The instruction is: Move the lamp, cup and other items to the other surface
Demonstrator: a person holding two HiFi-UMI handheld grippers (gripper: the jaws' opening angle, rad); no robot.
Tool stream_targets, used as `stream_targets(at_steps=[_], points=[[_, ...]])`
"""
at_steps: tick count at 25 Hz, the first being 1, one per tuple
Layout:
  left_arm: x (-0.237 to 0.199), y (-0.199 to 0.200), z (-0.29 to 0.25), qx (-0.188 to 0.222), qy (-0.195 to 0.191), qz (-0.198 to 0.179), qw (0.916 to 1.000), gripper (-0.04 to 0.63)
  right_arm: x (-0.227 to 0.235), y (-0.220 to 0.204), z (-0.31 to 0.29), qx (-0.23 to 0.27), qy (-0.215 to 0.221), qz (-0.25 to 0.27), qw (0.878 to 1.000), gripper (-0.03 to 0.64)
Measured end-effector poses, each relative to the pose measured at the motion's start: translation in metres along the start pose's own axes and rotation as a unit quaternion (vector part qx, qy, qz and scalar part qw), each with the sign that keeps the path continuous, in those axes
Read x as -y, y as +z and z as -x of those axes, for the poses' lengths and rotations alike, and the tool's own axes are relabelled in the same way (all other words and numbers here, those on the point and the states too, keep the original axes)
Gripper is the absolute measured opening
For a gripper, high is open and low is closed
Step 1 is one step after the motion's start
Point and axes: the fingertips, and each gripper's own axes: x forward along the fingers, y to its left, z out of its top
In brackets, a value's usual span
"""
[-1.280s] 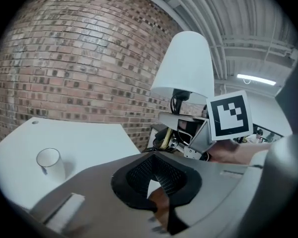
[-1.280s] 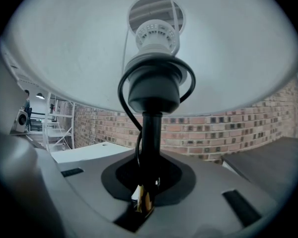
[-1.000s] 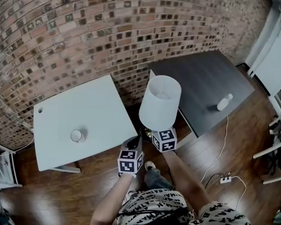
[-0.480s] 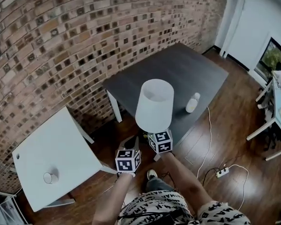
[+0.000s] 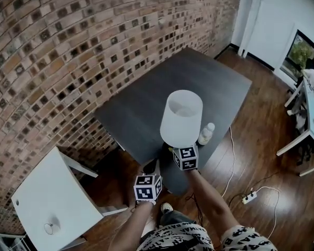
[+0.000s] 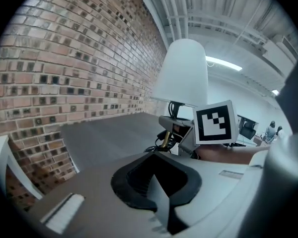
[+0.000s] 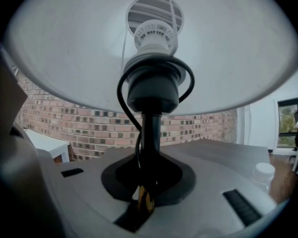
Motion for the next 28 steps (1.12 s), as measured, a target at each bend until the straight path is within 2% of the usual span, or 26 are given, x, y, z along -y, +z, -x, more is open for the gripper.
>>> stream_targets(at_steps=[8,14,21,28], points=[[-0.018,-0.011,-0.037,-0.025,0.007,0.011,0.9996,0.0,0.048,-0.043,-0.047,-0.009,-0.03,-0.005,0.999,0.044],[-0.028,-0.031,-0.05,-0.049,0.01,0.021,0.9985,0.0,0.073,-0.051,-0.059,-0.004,-0.055,-0.004,0.998,0.044],[-0.027,-0.033,-0.059,-0.054,0.004,0.021,0.9983,0.0,0.074,-0.065,-0.062,-0.01,-0.063,-0.001,0.998,0.044],[-0.027,-0.033,-0.054,-0.054,-0.001,0.026,0.9982,0.0,0.069,-0.059,-0.056,-0.005,-0.067,0.006,0.998,0.054]])
